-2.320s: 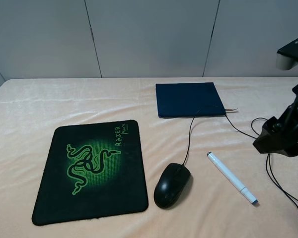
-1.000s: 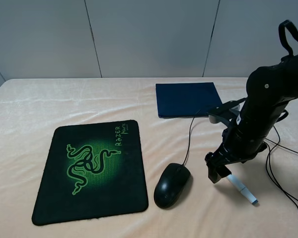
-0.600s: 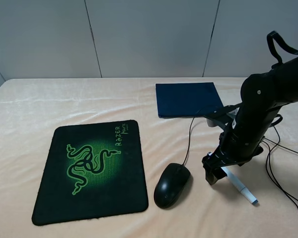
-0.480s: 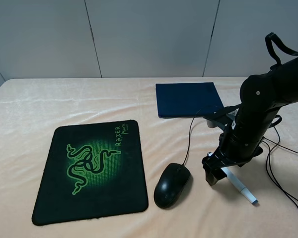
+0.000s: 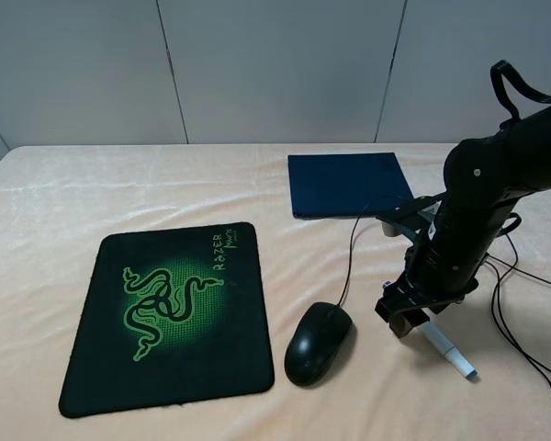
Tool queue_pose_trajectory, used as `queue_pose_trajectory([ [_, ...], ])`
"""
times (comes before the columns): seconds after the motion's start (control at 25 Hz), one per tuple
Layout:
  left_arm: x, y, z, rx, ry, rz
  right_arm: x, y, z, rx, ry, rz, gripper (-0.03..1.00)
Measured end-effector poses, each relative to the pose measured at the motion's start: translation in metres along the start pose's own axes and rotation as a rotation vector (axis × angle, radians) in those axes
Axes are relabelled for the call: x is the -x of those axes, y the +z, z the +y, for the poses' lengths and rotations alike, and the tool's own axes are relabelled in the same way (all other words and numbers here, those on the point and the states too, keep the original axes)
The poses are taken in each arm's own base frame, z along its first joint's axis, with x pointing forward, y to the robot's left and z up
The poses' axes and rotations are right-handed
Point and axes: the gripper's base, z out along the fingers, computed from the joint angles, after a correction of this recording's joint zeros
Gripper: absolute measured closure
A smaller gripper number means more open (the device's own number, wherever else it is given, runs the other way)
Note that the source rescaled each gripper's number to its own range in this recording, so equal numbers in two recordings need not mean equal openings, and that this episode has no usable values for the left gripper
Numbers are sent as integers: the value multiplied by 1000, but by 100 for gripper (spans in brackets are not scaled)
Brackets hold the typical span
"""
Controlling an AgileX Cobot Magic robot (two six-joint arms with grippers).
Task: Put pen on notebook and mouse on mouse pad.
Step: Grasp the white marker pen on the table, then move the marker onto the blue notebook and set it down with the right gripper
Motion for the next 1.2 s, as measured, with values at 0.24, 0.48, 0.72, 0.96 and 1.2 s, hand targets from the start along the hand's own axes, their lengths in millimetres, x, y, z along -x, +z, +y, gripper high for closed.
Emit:
queue_pose_trajectory([
  [0.24, 0, 0, 0, 0, 0, 0, 0, 0, 0, -5, -6, 0, 71],
  [0.48, 0, 0, 0, 0, 0, 0, 0, 0, -1, -11, -15, -1, 97],
  [0.72, 0, 0, 0, 0, 0, 0, 1, 0, -1, -11, -15, -1, 97],
  [0.96, 0, 0, 0, 0, 0, 0, 1, -5, -1, -12, -16, -19, 97],
  [1.2, 0, 0, 0, 0, 0, 0, 2, -21, 0, -13, -22, -35, 97],
])
